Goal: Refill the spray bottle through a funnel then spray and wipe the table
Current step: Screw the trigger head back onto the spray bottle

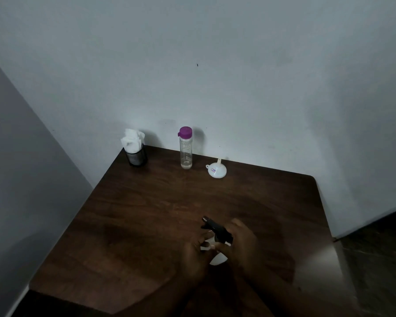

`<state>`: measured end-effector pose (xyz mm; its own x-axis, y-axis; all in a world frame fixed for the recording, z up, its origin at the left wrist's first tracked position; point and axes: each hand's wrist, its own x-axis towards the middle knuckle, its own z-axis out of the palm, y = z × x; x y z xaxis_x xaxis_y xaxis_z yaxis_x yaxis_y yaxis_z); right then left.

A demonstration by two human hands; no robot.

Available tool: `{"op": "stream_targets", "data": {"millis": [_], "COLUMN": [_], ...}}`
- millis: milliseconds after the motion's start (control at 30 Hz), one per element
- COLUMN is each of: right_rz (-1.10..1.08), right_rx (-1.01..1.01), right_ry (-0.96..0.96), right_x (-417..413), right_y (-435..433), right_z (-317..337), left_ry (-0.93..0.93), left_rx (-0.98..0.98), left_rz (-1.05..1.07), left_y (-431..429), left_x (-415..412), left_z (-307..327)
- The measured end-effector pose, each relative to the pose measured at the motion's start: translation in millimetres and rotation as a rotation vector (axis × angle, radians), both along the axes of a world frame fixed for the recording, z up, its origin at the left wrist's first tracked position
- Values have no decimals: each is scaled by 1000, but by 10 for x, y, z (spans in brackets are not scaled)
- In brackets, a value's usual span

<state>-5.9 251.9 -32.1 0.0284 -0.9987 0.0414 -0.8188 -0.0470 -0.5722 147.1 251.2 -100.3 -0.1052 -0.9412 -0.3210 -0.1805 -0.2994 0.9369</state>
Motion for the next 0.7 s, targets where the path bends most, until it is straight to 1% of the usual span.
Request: {"op": "stream_targets", "data": {"millis": [67, 167, 233, 433, 600, 700], "right_rz": [18, 86, 112, 67, 12, 93], "right_rx": [14, 22, 17, 16, 22, 44], "right_ry": [-13, -102, -117, -72, -156, -200], "right_x": [-29, -85, -114, -122, -88, -151], "right_y": [-2, 18, 32, -4, 30, 27], "right_z": [-11, 20, 38, -12, -22, -3], "left_ry": [-20, -49, -59, -102, -111, -118], "left_rx": [-21, -31, -35, -42, -79, -96], "left_rz": [-1, -19, -15, 2, -19, -30], "left_y": [8, 6, -1, -1, 5, 2], "left_x": [-8, -4, -1, -16, -10, 4], "left_z": [10, 18, 26, 30, 26, 51]}}
